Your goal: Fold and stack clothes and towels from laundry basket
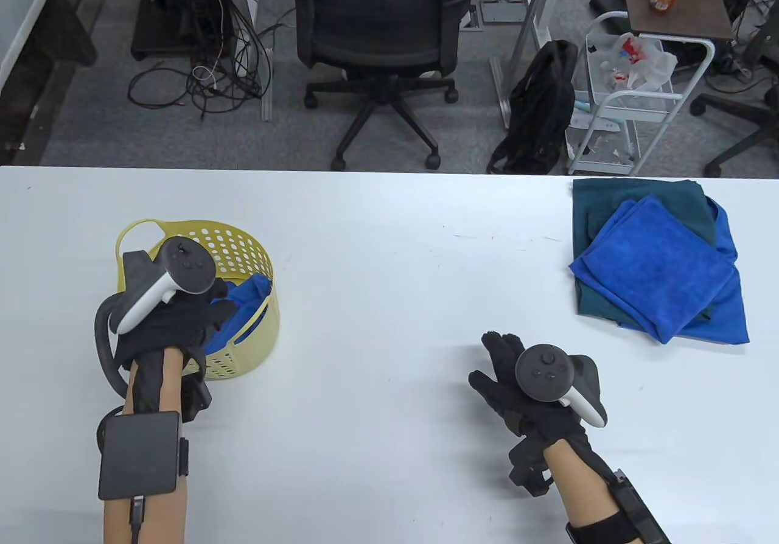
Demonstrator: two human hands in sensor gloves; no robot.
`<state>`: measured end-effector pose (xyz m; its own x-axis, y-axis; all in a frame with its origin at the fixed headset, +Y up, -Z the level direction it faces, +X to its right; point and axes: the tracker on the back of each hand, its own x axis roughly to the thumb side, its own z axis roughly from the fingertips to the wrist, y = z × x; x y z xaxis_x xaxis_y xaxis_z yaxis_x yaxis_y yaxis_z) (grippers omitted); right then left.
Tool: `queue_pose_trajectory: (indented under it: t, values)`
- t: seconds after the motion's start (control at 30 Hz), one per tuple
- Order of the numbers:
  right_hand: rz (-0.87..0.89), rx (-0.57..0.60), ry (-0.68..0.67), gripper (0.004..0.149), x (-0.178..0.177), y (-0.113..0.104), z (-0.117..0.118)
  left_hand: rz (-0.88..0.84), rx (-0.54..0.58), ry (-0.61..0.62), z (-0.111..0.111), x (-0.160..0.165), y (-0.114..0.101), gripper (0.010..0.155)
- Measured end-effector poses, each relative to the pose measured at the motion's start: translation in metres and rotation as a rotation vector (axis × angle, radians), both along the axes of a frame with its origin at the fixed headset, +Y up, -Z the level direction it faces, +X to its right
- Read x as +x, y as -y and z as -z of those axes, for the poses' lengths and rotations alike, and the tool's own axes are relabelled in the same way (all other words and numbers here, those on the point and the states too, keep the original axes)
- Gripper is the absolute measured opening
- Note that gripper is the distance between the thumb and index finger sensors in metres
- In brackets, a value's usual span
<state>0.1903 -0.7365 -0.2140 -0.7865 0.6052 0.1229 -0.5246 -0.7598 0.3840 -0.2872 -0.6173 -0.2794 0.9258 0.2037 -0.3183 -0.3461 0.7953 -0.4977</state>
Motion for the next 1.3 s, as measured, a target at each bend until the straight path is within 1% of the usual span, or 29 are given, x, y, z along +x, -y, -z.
queue_pose_trajectory:
  t: [0.07, 0.13, 0.17, 0.2, 0.23, 0.27, 0.3, 0.33, 0.37, 0.43, 0.5, 0.53, 0.73, 0.83, 0.93, 1.03, 1.1, 1.17, 1.2, 1.27, 1.3]
  values:
    - [0.005, -0.017, 0.013, 0.073, 0.004, 0.006, -0.002, -0.018, -0.030, -0.022, 0.016, -0.004, 0.016, 0.056]
    - [0.015, -0.029, 0.030, 0.075, 0.009, 0.010, -0.003, -0.028, -0.126, 0.026, 0.030, -0.003, 0.035, 0.050]
    - [0.027, -0.032, 0.040, 0.073, 0.013, 0.012, -0.003, -0.031, -0.204, 0.070, 0.036, -0.002, 0.047, 0.048]
    - [0.040, -0.033, 0.049, 0.075, 0.016, 0.014, -0.003, -0.027, -0.285, 0.094, 0.042, -0.002, 0.059, 0.048]
    - [0.052, -0.033, 0.057, 0.074, 0.017, 0.015, -0.002, -0.014, -0.318, 0.089, 0.045, -0.002, 0.067, 0.048]
    - [0.074, -0.034, 0.067, 0.074, 0.019, 0.017, 0.000, 0.009, -0.364, 0.088, 0.051, -0.002, 0.080, 0.046]
    - [0.093, -0.035, 0.076, 0.074, 0.020, 0.018, 0.002, -0.008, -0.422, 0.117, 0.053, 0.001, 0.086, 0.045]
    - [0.112, -0.039, 0.083, 0.073, 0.021, 0.020, 0.003, -0.001, -0.551, 0.105, 0.051, 0.001, 0.094, 0.047]
    - [0.123, -0.044, 0.081, 0.072, 0.021, 0.021, 0.004, -0.017, -0.557, 0.147, 0.053, 0.001, 0.098, 0.049]
    - [0.127, -0.047, 0.077, 0.072, 0.021, 0.023, 0.006, -0.021, -0.542, 0.165, 0.055, -0.001, 0.097, 0.051]
    - [0.127, -0.049, 0.074, 0.072, 0.020, 0.024, 0.006, -0.026, -0.600, 0.155, 0.053, -0.003, 0.102, 0.058]
    - [0.128, -0.045, 0.071, 0.072, 0.020, 0.024, 0.006, -0.027, -0.615, 0.168, 0.052, -0.003, 0.104, 0.061]
    - [0.146, -0.034, 0.093, 0.073, 0.025, 0.023, 0.007, -0.010, -0.589, 0.208, 0.052, 0.002, 0.099, 0.066]
    - [0.149, -0.017, 0.111, 0.074, 0.029, 0.021, 0.005, -0.002, -0.510, 0.210, 0.055, 0.003, 0.086, 0.064]
    - [0.159, -0.004, 0.131, 0.074, 0.035, 0.019, 0.004, 0.038, -0.440, 0.186, 0.053, 0.001, 0.063, 0.061]
    - [0.172, 0.004, 0.148, 0.074, 0.038, 0.019, 0.004, 0.071, -0.349, 0.170, 0.047, 0.002, 0.034, 0.061]
    - [0.174, 0.007, 0.145, 0.074, 0.038, 0.018, 0.004, 0.070, -0.269, 0.136, 0.040, 0.003, 0.010, 0.062]
    - [0.165, 0.016, 0.128, 0.075, 0.035, 0.017, 0.003, 0.085, -0.143, 0.131, 0.030, 0.009, -0.024, 0.062]
    - [0.164, 0.019, 0.123, 0.074, 0.034, 0.017, 0.003, 0.093, -0.105, 0.126, 0.025, 0.012, -0.037, 0.061]
    - [0.166, 0.028, 0.107, 0.075, 0.030, 0.015, 0.002, 0.133, 0.052, 0.156, 0.009, 0.029, -0.078, 0.060]
    - [0.168, 0.031, 0.102, 0.075, 0.029, 0.014, 0.002, 0.135, 0.113, 0.171, 0.003, 0.035, -0.092, 0.060]
